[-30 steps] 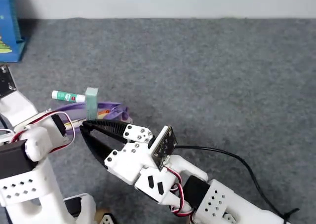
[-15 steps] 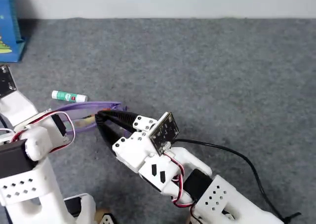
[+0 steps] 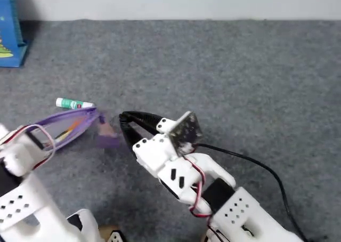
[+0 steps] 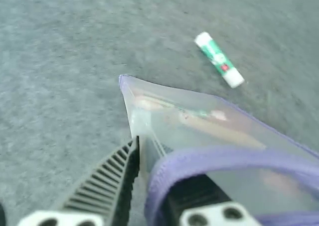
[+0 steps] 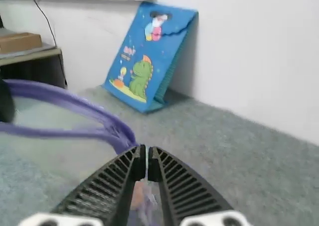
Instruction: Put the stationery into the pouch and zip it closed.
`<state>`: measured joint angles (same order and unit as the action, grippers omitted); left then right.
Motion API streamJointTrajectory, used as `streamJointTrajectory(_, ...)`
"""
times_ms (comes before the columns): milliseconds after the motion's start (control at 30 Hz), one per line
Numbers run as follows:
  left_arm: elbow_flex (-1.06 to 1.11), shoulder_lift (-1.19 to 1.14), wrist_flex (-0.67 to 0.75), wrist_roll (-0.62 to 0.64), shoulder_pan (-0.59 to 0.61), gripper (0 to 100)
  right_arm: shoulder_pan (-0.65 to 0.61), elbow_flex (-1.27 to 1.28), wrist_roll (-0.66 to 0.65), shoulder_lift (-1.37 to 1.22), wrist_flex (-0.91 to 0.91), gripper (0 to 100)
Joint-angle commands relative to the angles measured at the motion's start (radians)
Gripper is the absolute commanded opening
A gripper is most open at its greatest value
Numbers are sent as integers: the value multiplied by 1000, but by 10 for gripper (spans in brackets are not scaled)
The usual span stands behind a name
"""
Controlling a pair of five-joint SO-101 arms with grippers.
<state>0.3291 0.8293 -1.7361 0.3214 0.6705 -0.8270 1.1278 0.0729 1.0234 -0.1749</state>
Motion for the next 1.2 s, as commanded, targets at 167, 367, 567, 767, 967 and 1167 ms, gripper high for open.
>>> streamJointTrajectory(167, -54, 6, -11, -11, 152, 10, 5, -198, 0, -401, 10, 13)
streamJointTrajectory(367, -71, 6, -8, -43, 232, 10, 4, -430, 0, -748, 10, 139)
streamJointTrajectory(567, -90, 5, -8, -101, 330, 10, -1, -634, -2, -1000, 10, 220)
streamJointTrajectory(767, -90, 5, -9, -110, 365, 10, -25, -852, -8, -1242, 7, 221)
streamJointTrajectory(967, -90, 5, -9, -110, 365, 10, -30, -1088, -9, -1497, 1, 222)
streamJointTrajectory(1167, -88, 5, -9, -110, 365, 10, -70, -1283, -121, -1679, -15, 221)
